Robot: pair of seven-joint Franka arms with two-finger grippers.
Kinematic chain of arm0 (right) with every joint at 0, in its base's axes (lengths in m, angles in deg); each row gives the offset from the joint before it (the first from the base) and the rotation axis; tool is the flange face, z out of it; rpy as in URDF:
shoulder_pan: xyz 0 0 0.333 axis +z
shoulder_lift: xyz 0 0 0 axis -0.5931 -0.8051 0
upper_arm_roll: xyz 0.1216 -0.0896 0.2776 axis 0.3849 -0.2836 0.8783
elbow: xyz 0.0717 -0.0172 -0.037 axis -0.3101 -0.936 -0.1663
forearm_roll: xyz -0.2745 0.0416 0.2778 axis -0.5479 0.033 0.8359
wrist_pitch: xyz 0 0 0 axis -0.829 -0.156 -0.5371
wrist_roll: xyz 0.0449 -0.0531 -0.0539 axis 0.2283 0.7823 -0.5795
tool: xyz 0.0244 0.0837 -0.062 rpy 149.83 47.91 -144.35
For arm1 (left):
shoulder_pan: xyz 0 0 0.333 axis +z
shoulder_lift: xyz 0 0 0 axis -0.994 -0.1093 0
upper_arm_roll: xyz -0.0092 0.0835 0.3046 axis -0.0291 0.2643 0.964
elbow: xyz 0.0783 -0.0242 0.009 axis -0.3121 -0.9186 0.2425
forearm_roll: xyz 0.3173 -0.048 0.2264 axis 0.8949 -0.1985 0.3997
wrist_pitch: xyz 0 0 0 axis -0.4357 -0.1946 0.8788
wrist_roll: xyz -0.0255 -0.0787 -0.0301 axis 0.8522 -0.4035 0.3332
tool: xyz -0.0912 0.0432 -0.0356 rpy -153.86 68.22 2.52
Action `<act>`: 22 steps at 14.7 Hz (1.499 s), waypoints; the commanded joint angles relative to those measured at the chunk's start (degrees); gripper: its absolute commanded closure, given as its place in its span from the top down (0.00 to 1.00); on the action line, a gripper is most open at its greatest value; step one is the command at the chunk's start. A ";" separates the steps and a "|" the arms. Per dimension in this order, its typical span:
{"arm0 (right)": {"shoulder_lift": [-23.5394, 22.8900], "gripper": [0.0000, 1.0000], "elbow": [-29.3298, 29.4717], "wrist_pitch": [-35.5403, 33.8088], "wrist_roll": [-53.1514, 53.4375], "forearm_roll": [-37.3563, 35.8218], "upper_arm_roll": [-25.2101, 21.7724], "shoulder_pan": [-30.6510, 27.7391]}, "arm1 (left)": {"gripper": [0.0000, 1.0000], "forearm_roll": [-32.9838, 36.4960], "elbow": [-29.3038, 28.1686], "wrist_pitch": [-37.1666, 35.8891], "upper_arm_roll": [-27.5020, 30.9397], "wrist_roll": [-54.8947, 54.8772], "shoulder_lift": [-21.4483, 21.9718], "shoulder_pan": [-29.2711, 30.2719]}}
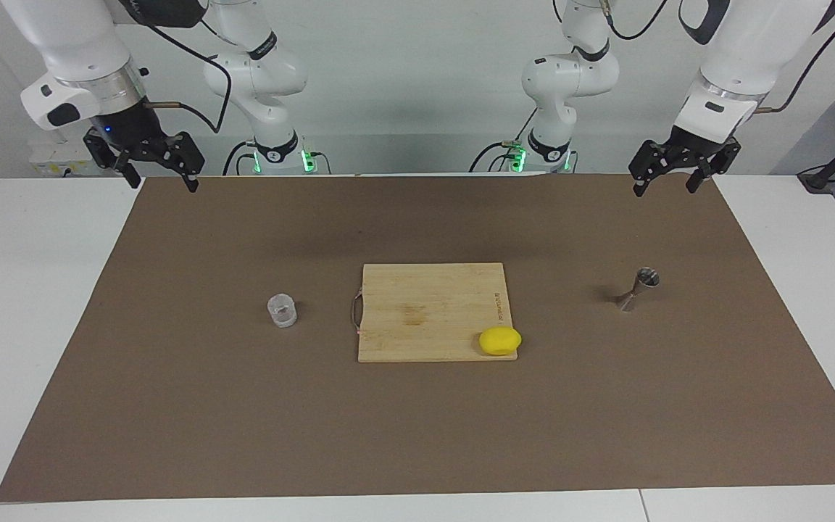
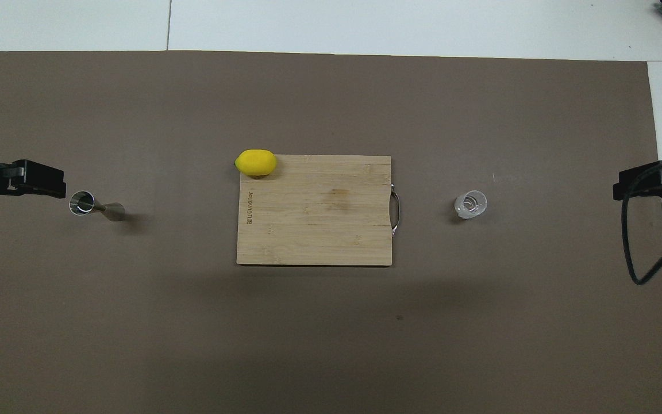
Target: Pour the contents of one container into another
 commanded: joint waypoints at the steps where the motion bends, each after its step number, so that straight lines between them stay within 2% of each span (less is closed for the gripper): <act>1: 0.51 1.00 -0.27 -0.43 -1.14 -0.83 0.03 -0.12 | 1.00 -0.56 -2.19 1.21 -0.50 -0.51 1.81 0.67; 20: 0.51 1.00 -0.27 -0.87 -0.97 -0.74 -0.06 -0.74 | 1.00 -0.48 -2.36 -0.20 -0.76 -0.08 1.99 -0.21; 22: 0.60 1.00 -0.62 -0.87 -0.88 -0.39 -0.06 -0.82 | 1.00 -0.30 -0.96 -0.46 -0.85 -0.61 1.64 -0.29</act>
